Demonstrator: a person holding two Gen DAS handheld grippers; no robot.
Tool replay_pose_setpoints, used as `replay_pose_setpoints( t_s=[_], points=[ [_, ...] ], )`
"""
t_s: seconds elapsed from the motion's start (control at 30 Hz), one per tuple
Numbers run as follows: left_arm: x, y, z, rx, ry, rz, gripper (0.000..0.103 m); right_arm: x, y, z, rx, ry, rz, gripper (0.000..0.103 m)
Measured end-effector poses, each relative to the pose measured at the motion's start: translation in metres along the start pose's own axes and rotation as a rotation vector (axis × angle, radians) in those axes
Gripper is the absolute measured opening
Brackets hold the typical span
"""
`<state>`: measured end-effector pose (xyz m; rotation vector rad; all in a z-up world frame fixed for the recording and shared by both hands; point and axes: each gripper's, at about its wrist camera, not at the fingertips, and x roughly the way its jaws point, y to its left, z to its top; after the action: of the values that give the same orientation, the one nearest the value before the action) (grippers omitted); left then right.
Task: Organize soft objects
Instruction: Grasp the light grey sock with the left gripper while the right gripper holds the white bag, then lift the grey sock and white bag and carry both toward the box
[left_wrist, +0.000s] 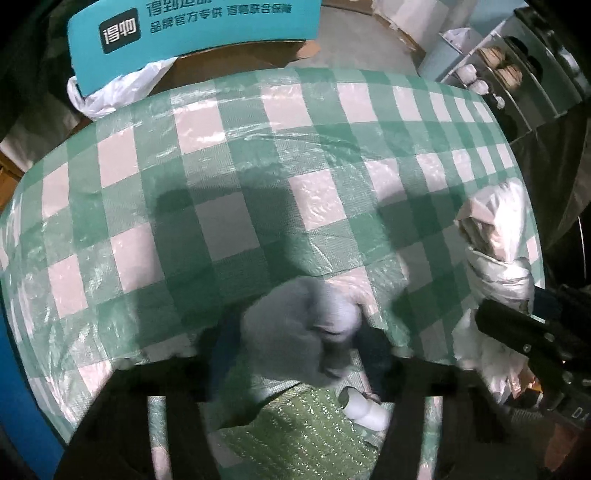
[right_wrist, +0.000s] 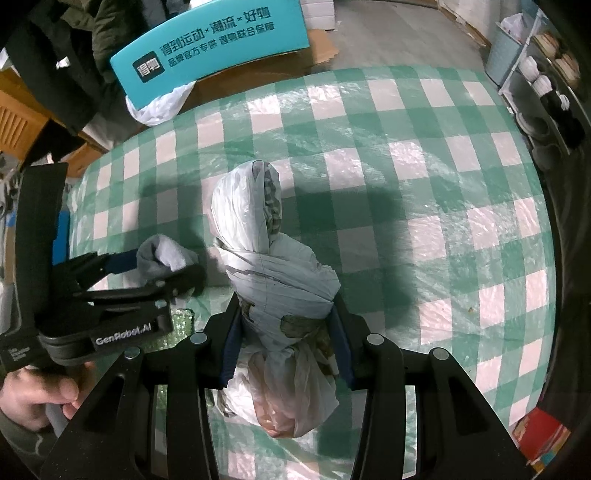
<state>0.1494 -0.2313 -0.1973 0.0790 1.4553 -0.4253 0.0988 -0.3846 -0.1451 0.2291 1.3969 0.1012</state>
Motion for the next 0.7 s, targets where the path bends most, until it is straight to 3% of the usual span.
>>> replay_pose_setpoints(
  t_s=[0.13, 0.7],
  points=[
    [-0.003, -0.003, -0.003, 0.021, 0.001, 0.006, 0.033, 0.0, 0.003, 0.0, -0.017, -0.003, -0.006, 0.043],
    [-0.066, 0.001, -0.02, 0.034, -0.096, 0.071, 0.03, -0.034, 0.028, 0.0, -0.079, -0.07, 0.008, 0.043]
  ],
)
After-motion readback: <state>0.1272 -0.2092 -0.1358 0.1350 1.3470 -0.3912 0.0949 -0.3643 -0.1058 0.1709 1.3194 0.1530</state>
